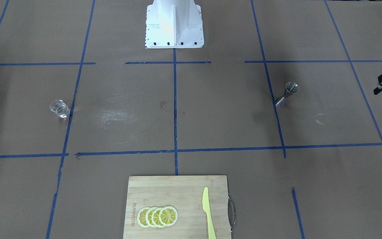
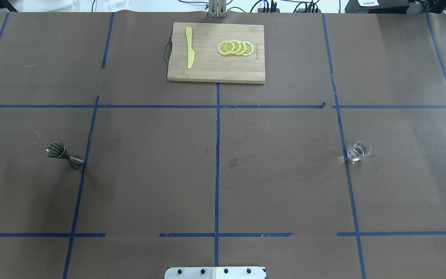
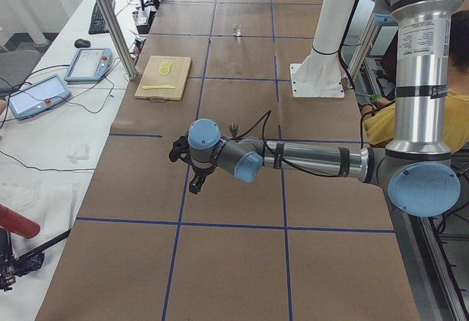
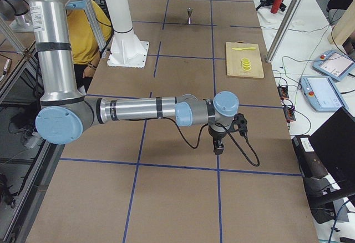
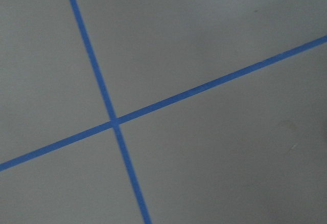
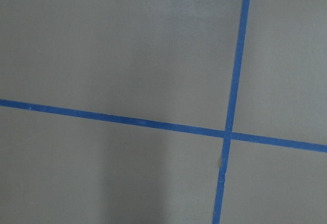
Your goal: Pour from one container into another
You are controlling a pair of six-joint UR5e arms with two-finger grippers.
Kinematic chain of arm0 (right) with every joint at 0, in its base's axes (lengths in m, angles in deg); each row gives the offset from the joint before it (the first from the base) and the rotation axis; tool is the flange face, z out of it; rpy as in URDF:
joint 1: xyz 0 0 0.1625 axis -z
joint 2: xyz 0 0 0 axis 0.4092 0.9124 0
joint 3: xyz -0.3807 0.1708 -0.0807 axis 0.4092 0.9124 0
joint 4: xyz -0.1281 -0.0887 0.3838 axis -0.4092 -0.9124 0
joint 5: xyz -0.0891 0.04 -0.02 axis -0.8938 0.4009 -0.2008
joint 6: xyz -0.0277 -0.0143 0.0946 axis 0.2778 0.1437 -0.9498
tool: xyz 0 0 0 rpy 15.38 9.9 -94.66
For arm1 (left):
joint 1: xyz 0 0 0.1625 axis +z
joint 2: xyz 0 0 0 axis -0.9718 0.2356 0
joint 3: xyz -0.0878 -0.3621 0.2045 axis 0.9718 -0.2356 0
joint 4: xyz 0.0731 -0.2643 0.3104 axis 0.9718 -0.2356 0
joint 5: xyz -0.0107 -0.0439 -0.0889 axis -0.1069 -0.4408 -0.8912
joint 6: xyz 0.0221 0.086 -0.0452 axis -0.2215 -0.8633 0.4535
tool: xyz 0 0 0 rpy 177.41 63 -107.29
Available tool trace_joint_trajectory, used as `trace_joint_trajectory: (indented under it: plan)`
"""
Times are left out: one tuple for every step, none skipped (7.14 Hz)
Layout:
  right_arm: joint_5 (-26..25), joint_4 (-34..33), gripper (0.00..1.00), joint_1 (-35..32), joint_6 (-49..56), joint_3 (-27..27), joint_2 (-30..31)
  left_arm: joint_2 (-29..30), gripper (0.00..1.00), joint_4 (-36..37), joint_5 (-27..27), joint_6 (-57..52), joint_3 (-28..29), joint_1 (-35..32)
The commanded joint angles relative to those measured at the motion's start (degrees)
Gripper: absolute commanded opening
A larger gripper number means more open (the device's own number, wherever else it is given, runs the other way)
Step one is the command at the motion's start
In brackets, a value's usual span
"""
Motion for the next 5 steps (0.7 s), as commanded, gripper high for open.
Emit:
trace_joint_trajectory:
  plan:
    - [0.0, 7.04, 1.0, 1.86, -4.52, 0.39, 1.84, -5.53, 1.0, -30.9, 9.38, 21.54, 0.28, 9.56]
    - [0.09, 8.19, 1.0, 2.22, -6.39, 0.22, 1.85, -7.48, 1.0, -39.66, 18.59, 25.65, 0.02, 16.91]
    - [0.18, 8.2, 1.0, 2.22, -6.67, 0.13, 1.85, -8.71, 1.0, -44.01, 26.6, 27.26, -0.33, 22.38]
    - [0.18, 8.2, 1.0, 2.22, -6.67, 0.13, 1.85, -10.9, 1.0, -50.05, 27.98, 28.93, -1.03, 24.87]
    - [0.18, 8.2, 1.0, 2.22, -6.67, 0.22, 1.85, -13.79, 1.0, -56.21, 28.0, 28.6, -2.26, 25.94]
